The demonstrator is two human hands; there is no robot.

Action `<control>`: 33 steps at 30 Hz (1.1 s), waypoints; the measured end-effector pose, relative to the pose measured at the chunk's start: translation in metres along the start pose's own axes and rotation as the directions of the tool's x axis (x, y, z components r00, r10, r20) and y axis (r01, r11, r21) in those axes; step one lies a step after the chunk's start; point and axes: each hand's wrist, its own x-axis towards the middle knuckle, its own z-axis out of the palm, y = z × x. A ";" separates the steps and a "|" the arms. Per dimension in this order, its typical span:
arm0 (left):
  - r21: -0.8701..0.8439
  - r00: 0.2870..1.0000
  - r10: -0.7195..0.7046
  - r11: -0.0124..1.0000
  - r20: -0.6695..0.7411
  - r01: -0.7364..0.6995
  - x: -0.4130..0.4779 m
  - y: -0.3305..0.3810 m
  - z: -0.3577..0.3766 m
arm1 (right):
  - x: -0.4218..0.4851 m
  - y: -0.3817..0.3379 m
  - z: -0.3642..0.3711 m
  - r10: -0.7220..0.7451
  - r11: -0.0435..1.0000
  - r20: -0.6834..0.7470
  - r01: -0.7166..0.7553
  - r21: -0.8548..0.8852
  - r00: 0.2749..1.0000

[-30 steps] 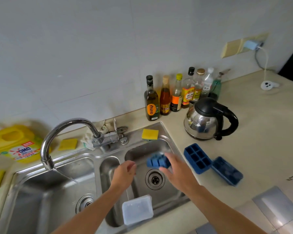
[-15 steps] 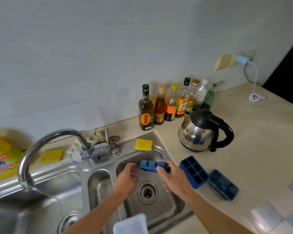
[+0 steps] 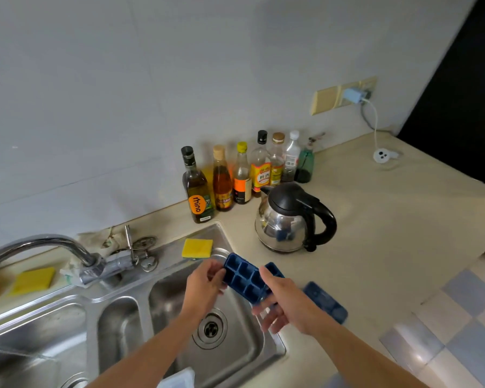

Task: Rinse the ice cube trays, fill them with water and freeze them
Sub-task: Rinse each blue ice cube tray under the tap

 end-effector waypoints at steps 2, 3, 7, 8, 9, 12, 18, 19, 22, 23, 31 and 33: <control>0.026 1.000 -0.003 1.000 -0.006 0.004 0.005 0.010 0.021 | -0.004 0.004 -0.029 -0.027 0.992 -0.042 0.022 -0.123 0.999; 0.049 1.000 -0.006 0.999 -0.006 0.006 0.008 0.015 0.030 | -0.004 0.007 -0.044 -0.061 0.984 -0.081 0.047 -0.171 0.995; 0.233 0.999 -0.009 0.973 0.051 -0.003 0.018 0.028 0.061 | 0.000 0.030 -0.099 -0.229 0.918 -0.307 0.100 -0.385 0.924; 0.295 0.999 0.001 0.955 0.050 -0.016 0.018 0.029 0.066 | 0.002 0.037 -0.110 -0.268 0.867 -0.324 0.080 -0.492 0.907; 0.352 0.999 0.015 0.936 0.042 -0.029 0.019 0.030 0.070 | 0.004 0.044 -0.120 -0.297 0.800 -0.315 0.054 -0.598 0.901; 0.451 0.999 0.041 0.892 0.017 -0.044 0.018 0.031 0.080 | 0.006 0.063 -0.140 -0.328 0.622 -0.221 0.034 -0.782 0.918; 0.413 1.000 -0.030 0.910 0.004 0.025 0.006 0.027 0.096 | 0.011 0.092 -0.143 -0.253 0.458 -0.084 0.043 -0.888 0.964; 0.393 0.999 -0.044 0.919 0.011 0.037 0.004 0.026 0.098 | 0.012 0.095 -0.142 -0.230 0.450 -0.077 0.036 -0.892 0.970; 0.361 0.997 -0.076 0.930 0.026 0.061 0.003 0.024 0.099 | 0.013 0.101 -0.137 -0.201 0.408 -0.074 0.015 -0.913 0.977; 0.349 0.996 -0.085 0.935 0.033 0.068 0.003 0.023 0.098 | 0.013 0.102 -0.135 -0.210 0.400 -0.079 0.011 -0.916 0.974; 0.016 0.971 -0.200 0.980 0.128 0.200 0.003 0.016 0.087 | 0.006 0.074 -0.133 -0.387 0.523 -0.262 -0.024 -0.852 0.884; -0.066 0.959 -0.219 0.970 0.181 0.234 0.000 0.015 0.086 | 0.001 0.055 -0.129 -0.441 0.566 -0.296 0.007 -0.824 0.847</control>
